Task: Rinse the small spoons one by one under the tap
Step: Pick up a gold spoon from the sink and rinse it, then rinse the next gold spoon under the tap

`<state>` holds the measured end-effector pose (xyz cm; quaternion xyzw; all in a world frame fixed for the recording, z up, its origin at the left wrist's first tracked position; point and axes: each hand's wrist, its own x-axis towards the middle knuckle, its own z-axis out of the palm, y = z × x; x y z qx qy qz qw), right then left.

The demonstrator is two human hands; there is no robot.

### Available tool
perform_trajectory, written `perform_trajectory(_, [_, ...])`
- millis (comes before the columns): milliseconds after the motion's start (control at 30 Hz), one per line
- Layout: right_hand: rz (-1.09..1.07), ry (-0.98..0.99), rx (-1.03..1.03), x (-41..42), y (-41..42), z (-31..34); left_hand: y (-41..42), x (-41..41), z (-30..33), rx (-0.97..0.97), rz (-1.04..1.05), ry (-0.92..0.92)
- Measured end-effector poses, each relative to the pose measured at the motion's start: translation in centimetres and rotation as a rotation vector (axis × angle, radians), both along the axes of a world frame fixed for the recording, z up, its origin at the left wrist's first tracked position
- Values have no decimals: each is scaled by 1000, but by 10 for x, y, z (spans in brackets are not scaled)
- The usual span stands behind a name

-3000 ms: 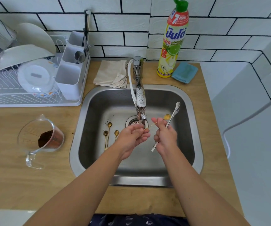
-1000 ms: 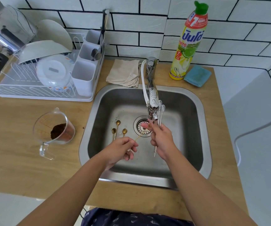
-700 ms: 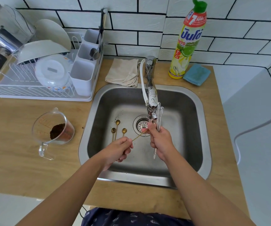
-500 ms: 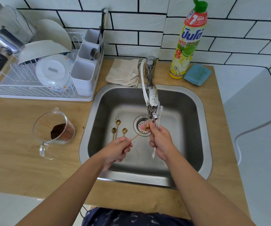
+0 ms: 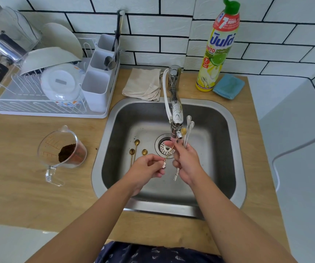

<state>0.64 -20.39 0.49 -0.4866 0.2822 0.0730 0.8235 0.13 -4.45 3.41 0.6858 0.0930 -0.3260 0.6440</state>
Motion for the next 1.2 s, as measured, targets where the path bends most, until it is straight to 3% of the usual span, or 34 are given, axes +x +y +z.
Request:
perform_trajectory(67, [56, 10, -28, -5, 5, 0, -7, 4, 2, -2, 67, -18])
perform_trajectory(167, [102, 46, -77, -9, 8, 3, -19, 7, 4, 21, 0, -25])
perform_trajectory(433, [-55, 74, -36, -5, -11, 3, -46, 1, -14, 85, -134, -85])
perform_trajectory(533, [-177, 64, 55, -2, -24, 2, -36, 7, -29, 285, -267, -209])
perform_trajectory(667, [-241, 17, 222, -3, -38, 1, 3, 36, -61, 794, -326, -389])
perform_trajectory(833, [-228, -18, 350, -10, -40, 6, 26, 47, -92, 1075, -446, -290])
perform_trajectory(1000, [-183, -41, 375, -13, -40, 14, 22, 44, -95, 1154, -520, -317])
perform_trajectory(1200, [-170, -66, 397, -12, -42, 12, 12, 45, -84, 1043, -528, -350])
